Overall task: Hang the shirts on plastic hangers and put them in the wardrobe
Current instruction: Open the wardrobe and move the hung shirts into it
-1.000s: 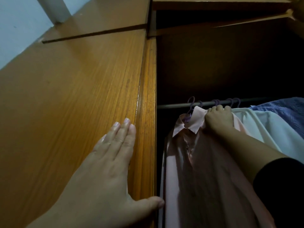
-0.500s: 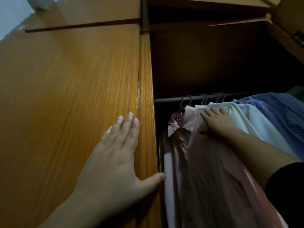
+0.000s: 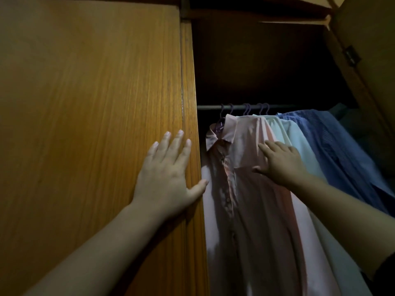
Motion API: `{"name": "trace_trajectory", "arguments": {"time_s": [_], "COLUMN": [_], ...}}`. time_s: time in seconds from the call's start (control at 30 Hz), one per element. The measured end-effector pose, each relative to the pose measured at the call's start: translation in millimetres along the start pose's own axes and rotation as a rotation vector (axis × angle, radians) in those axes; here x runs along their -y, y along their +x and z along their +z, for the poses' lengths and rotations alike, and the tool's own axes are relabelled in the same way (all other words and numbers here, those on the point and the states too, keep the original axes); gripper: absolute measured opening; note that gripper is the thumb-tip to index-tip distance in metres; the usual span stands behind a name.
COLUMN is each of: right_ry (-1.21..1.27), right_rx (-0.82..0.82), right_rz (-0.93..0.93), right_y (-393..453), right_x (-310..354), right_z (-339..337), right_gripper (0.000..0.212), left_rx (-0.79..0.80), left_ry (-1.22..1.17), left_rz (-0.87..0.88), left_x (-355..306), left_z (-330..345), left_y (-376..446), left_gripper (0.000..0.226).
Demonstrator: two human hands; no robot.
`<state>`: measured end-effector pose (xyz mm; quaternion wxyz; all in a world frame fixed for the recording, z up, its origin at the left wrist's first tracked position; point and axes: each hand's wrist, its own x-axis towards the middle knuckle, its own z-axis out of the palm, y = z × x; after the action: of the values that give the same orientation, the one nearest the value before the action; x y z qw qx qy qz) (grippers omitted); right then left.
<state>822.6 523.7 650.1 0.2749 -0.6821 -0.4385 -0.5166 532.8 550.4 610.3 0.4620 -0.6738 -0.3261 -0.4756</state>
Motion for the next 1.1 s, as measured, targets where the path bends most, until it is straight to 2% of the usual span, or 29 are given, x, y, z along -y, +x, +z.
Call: {"name": "trace_trajectory", "arguments": {"time_s": [0.33, 0.67, 0.9, 1.1], "right_ry": [-0.019, -0.027, -0.008, -0.042], "right_rx": [0.028, 0.026, 0.056, 0.079], "right_rz": [0.054, 0.126, 0.101, 0.121], "right_y": [-64.5, -114.1, -156.2, -209.7], "right_x": [-6.1, -45.0, -100.5, -145.0], "right_z": [-58.3, -132.4, -194.3, -256.6], "right_gripper": [0.079, 0.080, 0.077, 0.073], "left_rx": [0.088, 0.155, 0.151, 0.229], "left_ry": [-0.186, -0.278, -0.445, -0.591], "left_rz": [0.001, 0.046, 0.098, 0.100], "left_x": [-39.4, -91.2, -158.1, -230.2], "left_z": [-18.4, -53.6, -87.9, -130.6], "left_y": [-18.1, -20.7, -32.9, -49.7], "left_gripper": [0.093, 0.087, 0.095, 0.101]}}
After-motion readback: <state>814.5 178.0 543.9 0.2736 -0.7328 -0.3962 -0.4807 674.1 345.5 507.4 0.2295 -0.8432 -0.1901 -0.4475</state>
